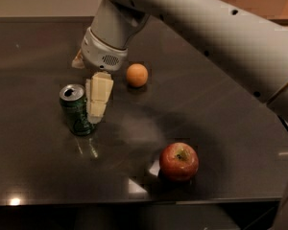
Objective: Pick green can
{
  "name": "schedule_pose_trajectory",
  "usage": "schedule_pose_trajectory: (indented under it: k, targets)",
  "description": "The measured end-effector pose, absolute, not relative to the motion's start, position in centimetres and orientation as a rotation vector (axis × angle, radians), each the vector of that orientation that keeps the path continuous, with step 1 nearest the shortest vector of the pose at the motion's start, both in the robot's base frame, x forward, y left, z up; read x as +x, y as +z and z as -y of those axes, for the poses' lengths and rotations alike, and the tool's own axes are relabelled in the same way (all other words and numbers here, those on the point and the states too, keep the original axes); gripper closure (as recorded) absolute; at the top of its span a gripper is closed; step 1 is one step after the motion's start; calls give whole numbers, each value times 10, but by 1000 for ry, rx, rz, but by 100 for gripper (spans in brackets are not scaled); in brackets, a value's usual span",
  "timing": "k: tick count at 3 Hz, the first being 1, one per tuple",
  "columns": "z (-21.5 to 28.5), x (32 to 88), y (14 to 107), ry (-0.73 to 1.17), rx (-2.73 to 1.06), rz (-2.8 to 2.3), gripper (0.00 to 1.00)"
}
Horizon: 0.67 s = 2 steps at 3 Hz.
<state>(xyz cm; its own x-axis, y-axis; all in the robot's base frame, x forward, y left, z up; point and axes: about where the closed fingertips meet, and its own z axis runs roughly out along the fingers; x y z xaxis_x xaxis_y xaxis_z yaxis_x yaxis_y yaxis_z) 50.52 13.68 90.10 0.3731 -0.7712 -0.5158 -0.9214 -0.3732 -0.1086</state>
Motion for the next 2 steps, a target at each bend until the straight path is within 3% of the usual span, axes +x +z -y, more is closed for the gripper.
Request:
schedule_pose_trajectory:
  k: [2]
  targets:
    - [-145, 500, 896, 578, -2308, -1424, 40]
